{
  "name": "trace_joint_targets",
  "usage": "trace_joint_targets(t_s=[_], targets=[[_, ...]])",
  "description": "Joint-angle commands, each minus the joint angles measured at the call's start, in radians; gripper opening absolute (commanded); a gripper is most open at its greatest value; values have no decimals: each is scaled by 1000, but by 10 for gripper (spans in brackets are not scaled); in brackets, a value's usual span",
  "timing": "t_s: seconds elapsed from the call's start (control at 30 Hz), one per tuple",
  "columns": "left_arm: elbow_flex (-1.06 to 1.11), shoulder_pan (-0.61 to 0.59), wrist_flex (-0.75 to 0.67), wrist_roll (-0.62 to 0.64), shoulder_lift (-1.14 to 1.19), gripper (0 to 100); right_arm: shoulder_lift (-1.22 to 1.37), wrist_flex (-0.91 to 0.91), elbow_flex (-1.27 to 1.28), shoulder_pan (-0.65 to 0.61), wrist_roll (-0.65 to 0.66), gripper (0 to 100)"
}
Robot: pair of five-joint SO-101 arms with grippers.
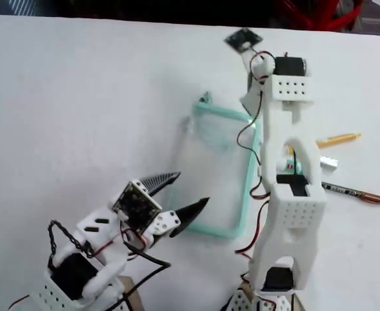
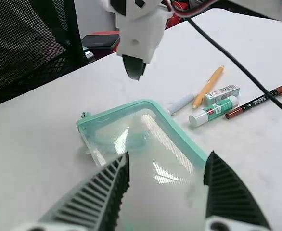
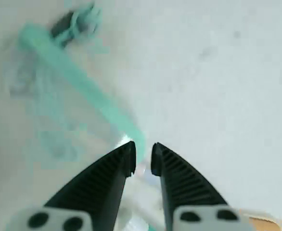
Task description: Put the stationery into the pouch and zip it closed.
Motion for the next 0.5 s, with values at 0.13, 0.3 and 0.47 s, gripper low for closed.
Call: trace_joint_targets(t_s=[0.13,0.3,0.47], targets=[[41,-7,-86,-8,-5,215,148,-343,-9,-18,-195,104],[71,1,-120,-9,-1,194,259,-358,-18,-35,-133,108],[72,-4,-118,-63,1,195,266,-189,-176,-21,-132,147]])
